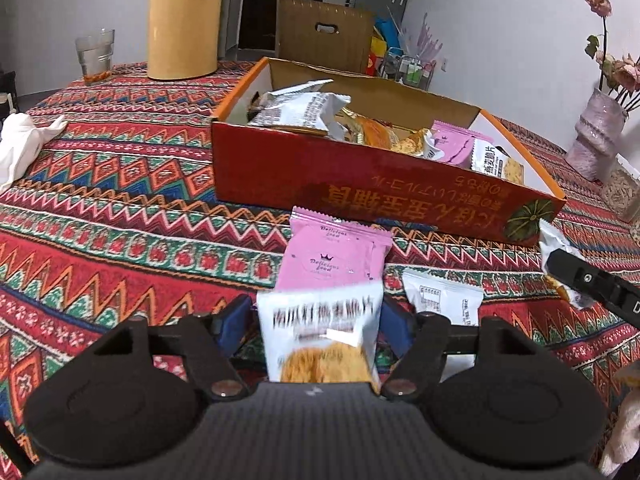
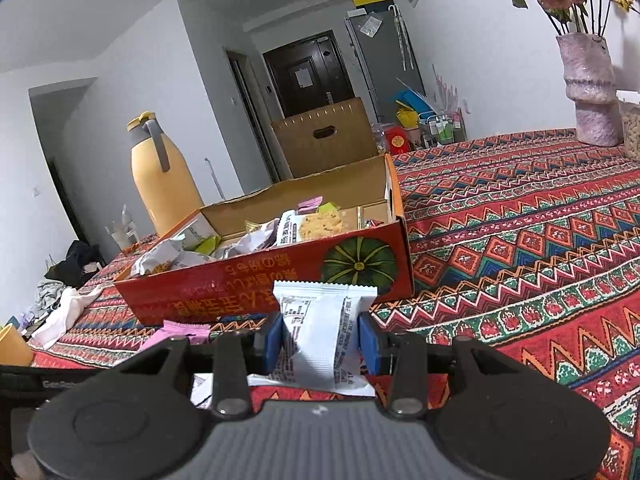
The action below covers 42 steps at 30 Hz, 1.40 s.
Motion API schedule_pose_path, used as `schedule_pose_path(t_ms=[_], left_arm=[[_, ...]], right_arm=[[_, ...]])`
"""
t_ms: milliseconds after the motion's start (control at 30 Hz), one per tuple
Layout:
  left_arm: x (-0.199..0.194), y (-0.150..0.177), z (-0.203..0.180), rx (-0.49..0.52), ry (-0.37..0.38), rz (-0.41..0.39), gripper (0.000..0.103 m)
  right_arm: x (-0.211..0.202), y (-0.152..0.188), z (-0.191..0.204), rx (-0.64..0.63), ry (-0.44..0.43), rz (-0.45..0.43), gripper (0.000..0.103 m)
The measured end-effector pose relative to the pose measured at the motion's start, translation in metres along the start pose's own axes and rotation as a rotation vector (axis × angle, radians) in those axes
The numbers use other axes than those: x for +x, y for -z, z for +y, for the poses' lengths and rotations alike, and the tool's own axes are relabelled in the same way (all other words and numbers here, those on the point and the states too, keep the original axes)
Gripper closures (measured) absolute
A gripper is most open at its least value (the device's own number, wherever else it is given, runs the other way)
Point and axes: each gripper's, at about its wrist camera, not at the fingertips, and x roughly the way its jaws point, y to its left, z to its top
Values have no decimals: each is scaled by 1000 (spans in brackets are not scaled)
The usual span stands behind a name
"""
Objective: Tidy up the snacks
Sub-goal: 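Carry the white packet and pumpkin seed crisp packet over the box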
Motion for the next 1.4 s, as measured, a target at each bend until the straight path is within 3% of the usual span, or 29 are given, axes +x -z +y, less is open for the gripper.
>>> schedule_pose_path(t_ms=[233,667,1400], left_arm=[[-18,-2,5,-2,-6,-47,39],[-46,-10,5,6,10,-132,39],[-61,-63,-4,12,20,-269,39]], right_arm=[[-10,-2,8,-38,-1,-28,64],[-25,-7,24,-90,7,-49,64],[-15,-39,49,-163,2,-98,64]])
